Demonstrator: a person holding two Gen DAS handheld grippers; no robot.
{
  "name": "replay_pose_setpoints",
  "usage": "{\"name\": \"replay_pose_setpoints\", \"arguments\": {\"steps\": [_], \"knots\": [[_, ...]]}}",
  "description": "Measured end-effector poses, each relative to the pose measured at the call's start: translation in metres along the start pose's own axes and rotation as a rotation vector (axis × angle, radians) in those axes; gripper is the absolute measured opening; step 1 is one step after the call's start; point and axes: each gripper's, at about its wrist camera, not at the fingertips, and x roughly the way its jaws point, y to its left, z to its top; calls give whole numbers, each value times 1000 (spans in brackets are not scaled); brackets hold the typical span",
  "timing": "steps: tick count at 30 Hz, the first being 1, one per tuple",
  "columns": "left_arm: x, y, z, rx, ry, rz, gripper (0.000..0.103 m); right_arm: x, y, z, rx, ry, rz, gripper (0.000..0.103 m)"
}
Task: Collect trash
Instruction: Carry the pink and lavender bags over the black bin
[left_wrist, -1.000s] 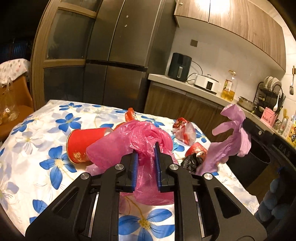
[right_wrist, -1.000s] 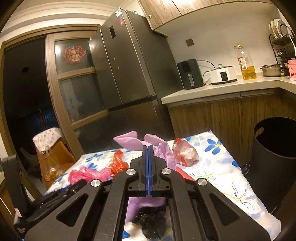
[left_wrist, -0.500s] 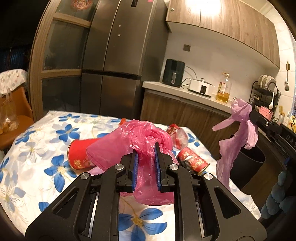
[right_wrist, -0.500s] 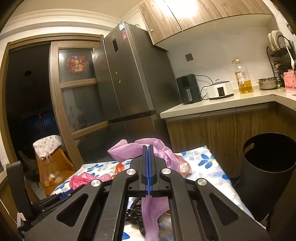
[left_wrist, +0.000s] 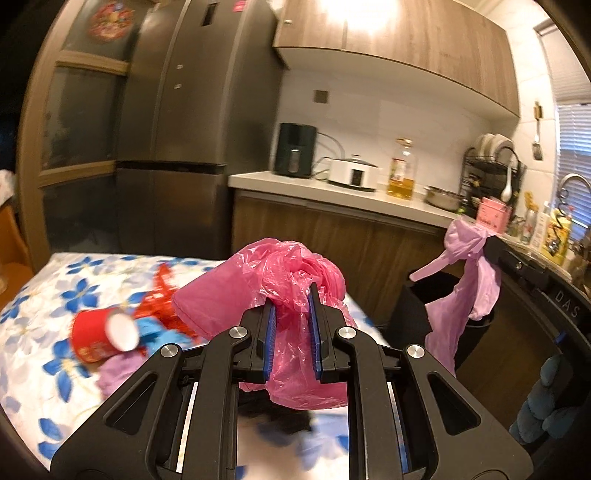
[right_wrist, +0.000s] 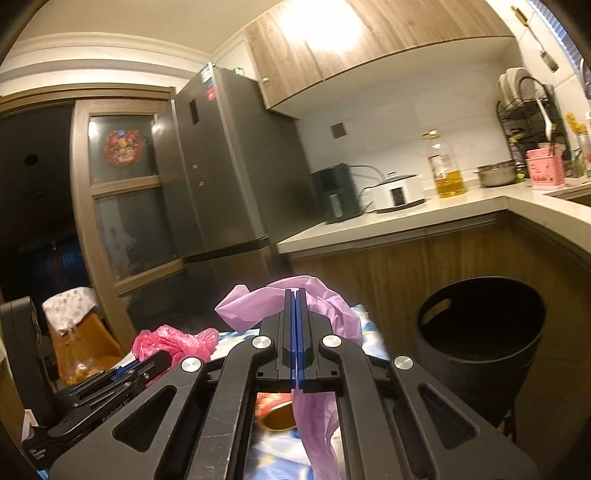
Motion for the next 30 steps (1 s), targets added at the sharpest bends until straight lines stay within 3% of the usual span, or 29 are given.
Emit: {"name": "replay_pose_setpoints", "arguments": {"steps": [19,30], "knots": [[74,-140,23,89,-48,-187,15,-3,-101,44,-14,-96,-230,1],[125,-187,30,101,-54,-257,15,23,-136,56,-27,-112,-299,1]]}}
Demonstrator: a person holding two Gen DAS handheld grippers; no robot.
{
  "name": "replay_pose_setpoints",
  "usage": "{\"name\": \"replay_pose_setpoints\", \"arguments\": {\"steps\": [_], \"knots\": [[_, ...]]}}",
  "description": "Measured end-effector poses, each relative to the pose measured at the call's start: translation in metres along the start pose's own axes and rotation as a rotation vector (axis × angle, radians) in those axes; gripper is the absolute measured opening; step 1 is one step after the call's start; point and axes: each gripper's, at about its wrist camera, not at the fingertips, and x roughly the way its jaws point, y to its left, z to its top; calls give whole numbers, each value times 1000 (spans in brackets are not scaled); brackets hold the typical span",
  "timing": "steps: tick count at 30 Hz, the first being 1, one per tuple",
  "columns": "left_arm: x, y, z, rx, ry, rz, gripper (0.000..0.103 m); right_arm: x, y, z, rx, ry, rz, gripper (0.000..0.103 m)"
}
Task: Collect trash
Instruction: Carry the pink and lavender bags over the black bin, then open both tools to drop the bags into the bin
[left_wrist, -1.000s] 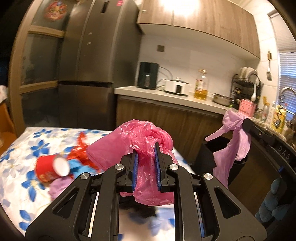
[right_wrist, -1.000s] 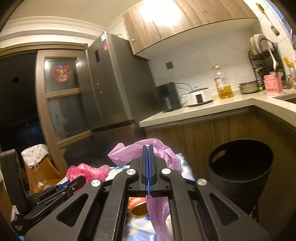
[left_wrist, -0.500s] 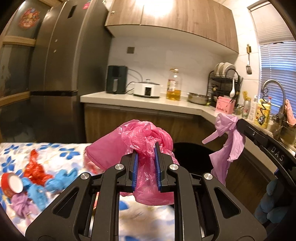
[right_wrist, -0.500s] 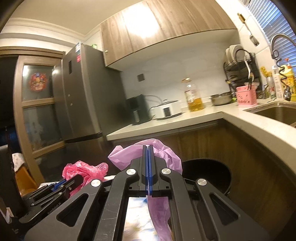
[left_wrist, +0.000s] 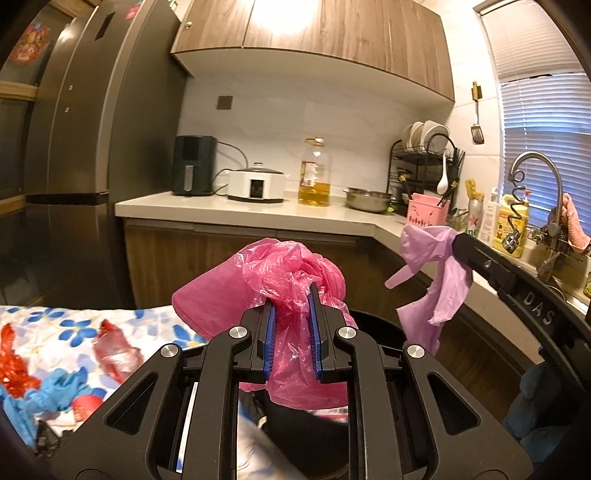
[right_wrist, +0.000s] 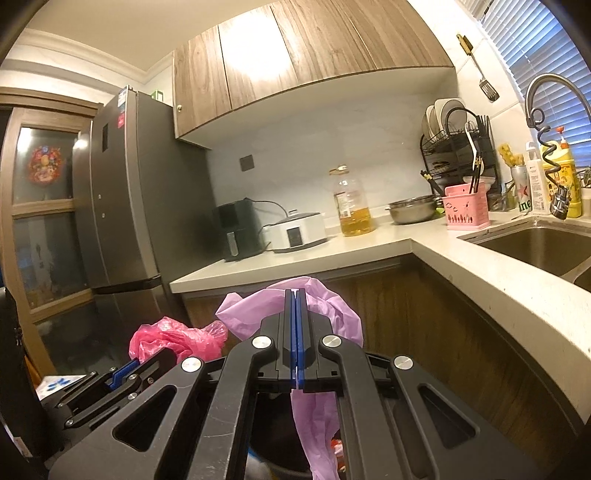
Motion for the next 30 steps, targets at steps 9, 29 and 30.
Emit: {"name": "replay_pose_setpoints", "arguments": {"steps": [9,29,30], "knots": [[30,-9,1,-4,-3,-15,15,21,-12,-6,11,27,-6,1],[79,-6,-22,4,118,-47,44,49,-30,-17,43,89,-20,19],[79,-5,-22,2,115,-46,47,49,-30,-17,45,88,-20,24]]}}
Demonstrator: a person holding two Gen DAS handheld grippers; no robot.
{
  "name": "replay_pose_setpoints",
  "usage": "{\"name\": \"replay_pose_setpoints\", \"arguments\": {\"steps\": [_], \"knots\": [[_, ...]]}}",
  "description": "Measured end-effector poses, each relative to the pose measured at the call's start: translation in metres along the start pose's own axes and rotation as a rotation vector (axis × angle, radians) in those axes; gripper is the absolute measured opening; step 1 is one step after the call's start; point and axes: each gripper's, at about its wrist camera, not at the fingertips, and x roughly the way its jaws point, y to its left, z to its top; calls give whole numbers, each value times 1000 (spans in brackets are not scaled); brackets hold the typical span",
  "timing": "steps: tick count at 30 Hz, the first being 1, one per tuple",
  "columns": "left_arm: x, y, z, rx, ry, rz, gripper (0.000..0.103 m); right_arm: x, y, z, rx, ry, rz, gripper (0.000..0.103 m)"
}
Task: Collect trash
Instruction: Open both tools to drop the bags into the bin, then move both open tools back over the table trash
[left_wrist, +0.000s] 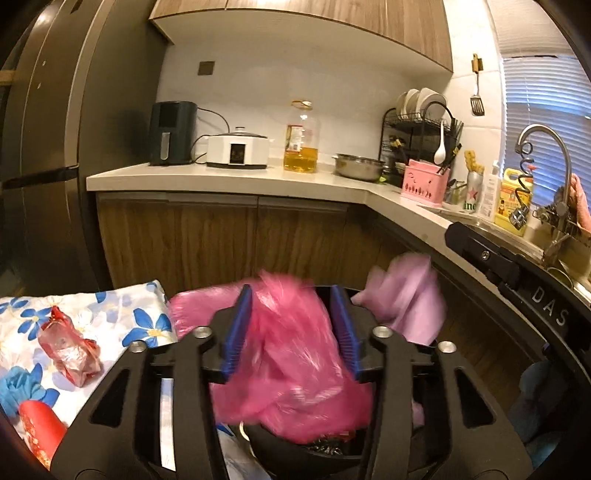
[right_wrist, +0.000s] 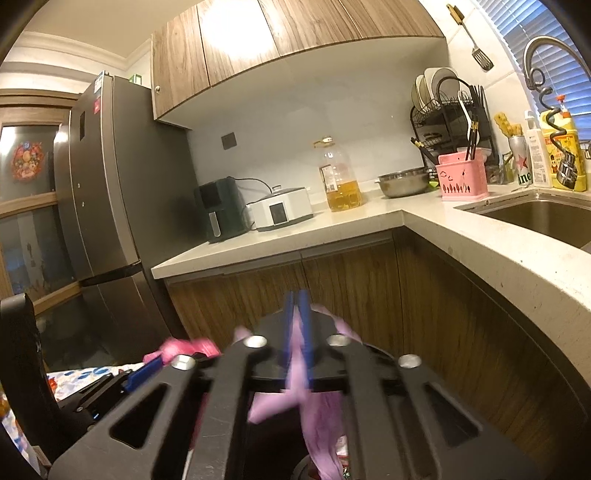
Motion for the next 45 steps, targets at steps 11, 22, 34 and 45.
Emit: {"name": "replay_pose_setpoints", "arguments": {"steps": [11,22,34,45], "knots": [[-16,14,2,-68,-29,16,72,-17,-5,-1,32,-15,-21,40],[-79,31,-15,-87,-53,122,90,-55,13,-11,12,-20,-42,74],[-163,59,-42,-83,-94,233,96,-101,58,-25,-25,-15,9,82],[-226,127,-93,-92,-85,435,96,-123,116,-62,-58,36,102,82]]}}
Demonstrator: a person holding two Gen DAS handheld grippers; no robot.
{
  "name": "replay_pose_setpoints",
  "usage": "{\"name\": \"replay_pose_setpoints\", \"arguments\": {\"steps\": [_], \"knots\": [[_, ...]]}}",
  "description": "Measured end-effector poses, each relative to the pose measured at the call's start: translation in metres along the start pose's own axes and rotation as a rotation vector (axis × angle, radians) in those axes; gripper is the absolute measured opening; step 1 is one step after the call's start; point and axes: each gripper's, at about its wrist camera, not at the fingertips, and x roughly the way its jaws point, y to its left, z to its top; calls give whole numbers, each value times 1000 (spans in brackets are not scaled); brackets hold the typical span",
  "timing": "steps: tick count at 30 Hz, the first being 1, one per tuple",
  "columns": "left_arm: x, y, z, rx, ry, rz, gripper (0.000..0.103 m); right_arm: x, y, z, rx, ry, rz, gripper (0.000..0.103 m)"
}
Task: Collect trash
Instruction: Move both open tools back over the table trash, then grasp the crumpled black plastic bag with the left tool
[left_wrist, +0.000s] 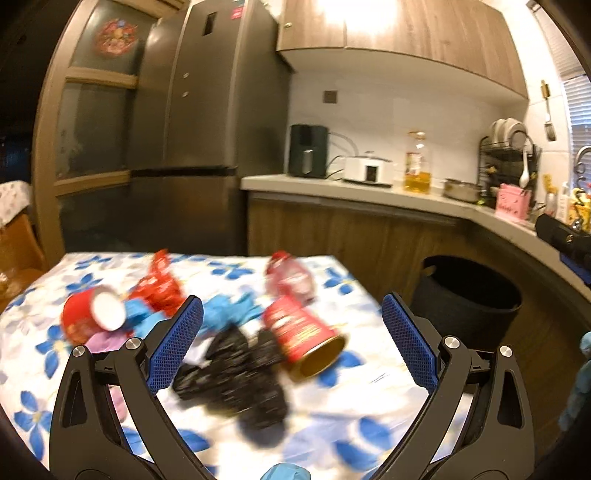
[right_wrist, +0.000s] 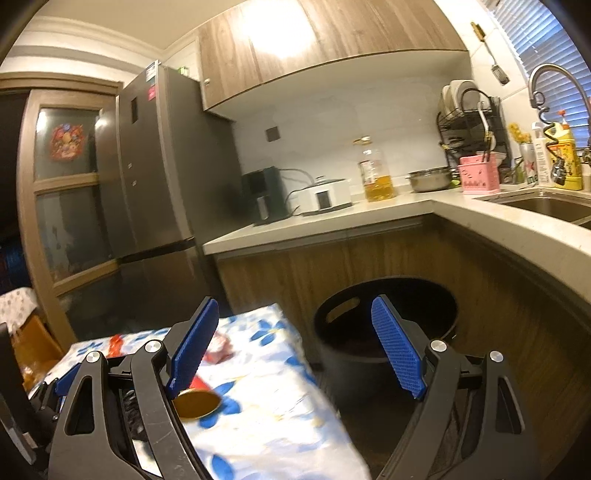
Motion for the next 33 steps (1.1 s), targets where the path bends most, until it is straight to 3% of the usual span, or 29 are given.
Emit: {"name": "replay_pose_setpoints", "arguments": {"steps": [8,14,17,23,25,28,33], "knots": [[9,41,-27,-2,45,51,96,-1,39,-23,-23,39,62,82],[29,46,-37,-6,97,47,96,5,54,-34,-31,56,69,82],[40,45,-39,-11,132,32,90,10,58,-39,-39,68,68,82],[59,53,-47,-53,221,-8,53,18,63,-48,-50,99,72,82],[64,57,-50,-73,252,-28,31,21,66,-52,-50,110,72,82],[63,60,-52,-84,258,-40,16,28,69,-58,-54,132,73,82],[45,72,-45,-106,222,-35,10,40,78,-73,-66,182,91,73]]}}
